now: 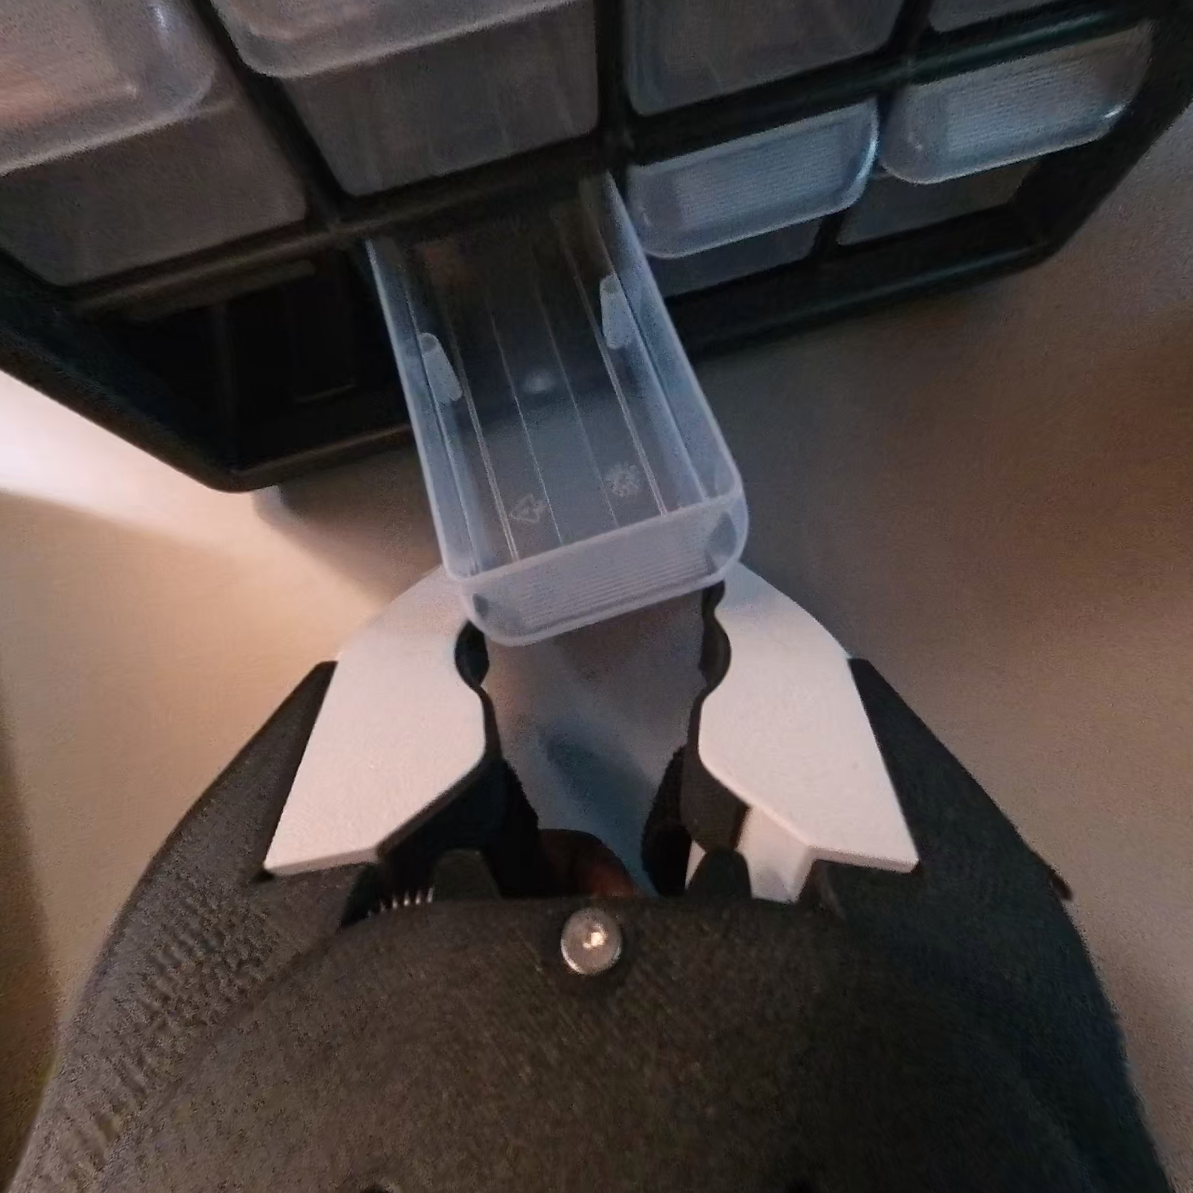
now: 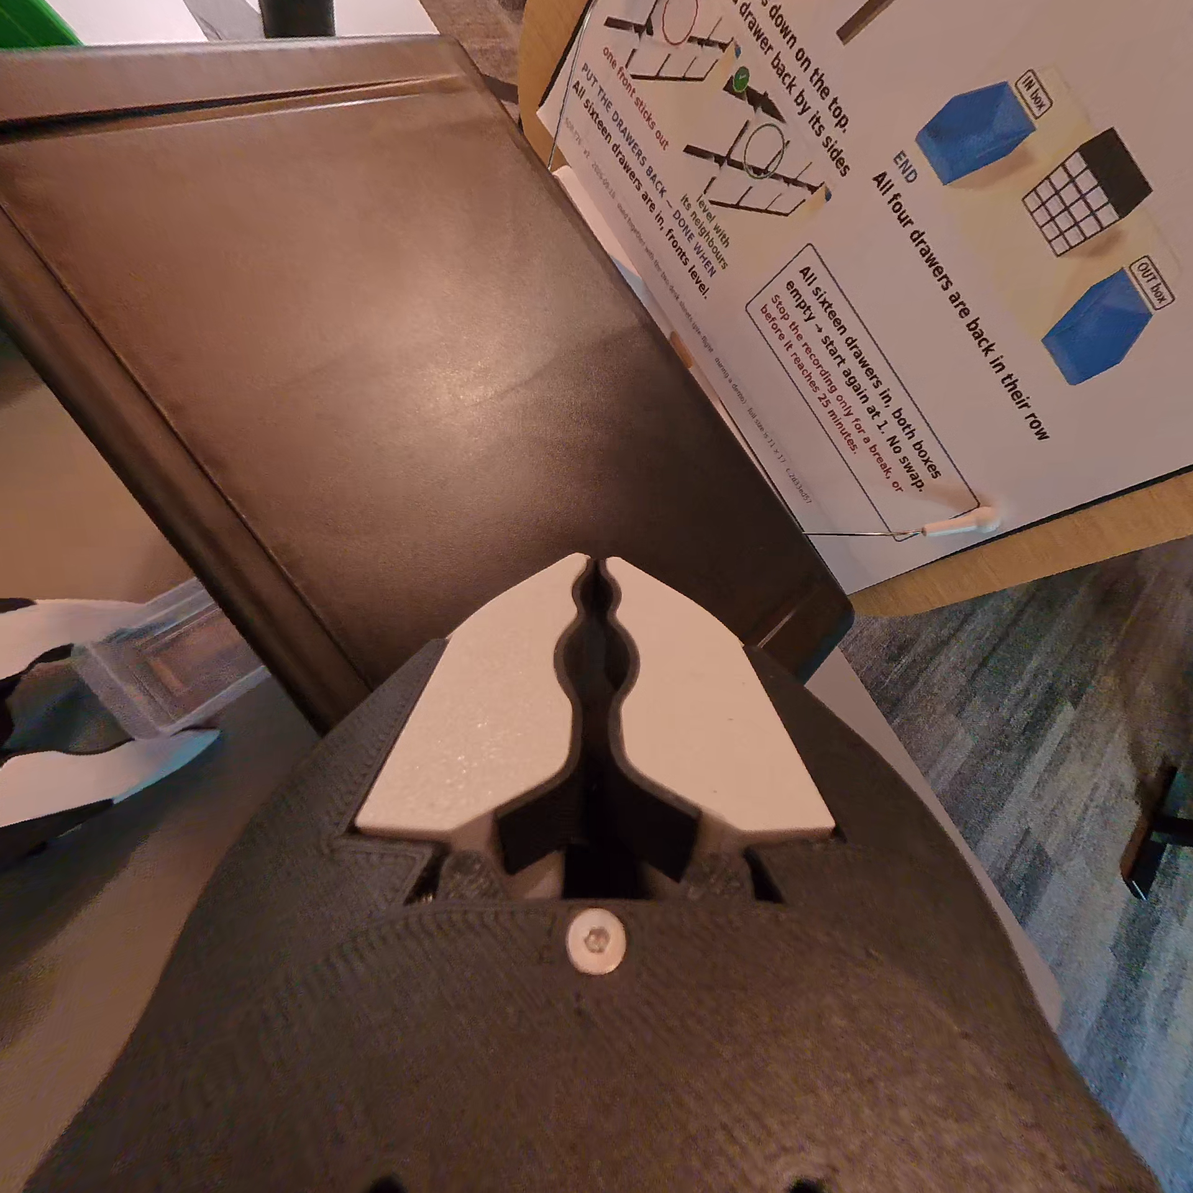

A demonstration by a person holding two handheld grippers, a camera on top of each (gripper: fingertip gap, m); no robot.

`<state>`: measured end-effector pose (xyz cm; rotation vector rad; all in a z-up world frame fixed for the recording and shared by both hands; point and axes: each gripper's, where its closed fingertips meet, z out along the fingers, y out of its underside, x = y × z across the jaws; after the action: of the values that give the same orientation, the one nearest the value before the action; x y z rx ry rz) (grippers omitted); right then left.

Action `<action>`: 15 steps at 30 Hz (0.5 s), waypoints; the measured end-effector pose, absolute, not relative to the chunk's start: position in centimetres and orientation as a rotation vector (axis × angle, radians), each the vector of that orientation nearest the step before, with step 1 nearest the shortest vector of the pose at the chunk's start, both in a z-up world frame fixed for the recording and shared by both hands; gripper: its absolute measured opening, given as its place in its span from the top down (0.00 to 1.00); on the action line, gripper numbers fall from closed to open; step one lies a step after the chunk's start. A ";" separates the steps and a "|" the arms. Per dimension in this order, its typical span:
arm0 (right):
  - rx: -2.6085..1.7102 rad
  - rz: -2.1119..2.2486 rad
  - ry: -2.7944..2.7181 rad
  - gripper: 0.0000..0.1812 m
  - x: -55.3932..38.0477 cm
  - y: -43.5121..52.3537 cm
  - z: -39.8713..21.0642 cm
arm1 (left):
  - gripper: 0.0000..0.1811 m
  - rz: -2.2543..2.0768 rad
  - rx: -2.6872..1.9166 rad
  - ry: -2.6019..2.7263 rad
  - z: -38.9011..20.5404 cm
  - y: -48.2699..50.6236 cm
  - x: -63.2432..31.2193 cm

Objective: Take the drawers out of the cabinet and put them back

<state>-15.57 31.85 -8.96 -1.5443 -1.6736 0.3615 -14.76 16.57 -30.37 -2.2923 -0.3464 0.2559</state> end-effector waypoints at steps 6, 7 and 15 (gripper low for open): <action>-1.532 0.372 -1.672 1.00 -15.6 31.8 -9.0 | 0.65 0.352 -2.208 -0.271 -28.8 13.7 -14.8; -1.532 0.371 -1.668 1.00 -15.6 31.8 -9.0 | 0.72 0.368 -2.192 -0.240 -28.5 13.6 -14.7; -1.510 0.303 -1.669 1.00 -15.6 31.9 -8.9 | 1.00 0.271 -2.168 -0.180 -28.0 16.5 -15.1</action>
<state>-15.59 31.86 -8.94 -1.5100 -1.6693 0.3031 -15.11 16.47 -27.96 -2.1682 -0.1797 0.2713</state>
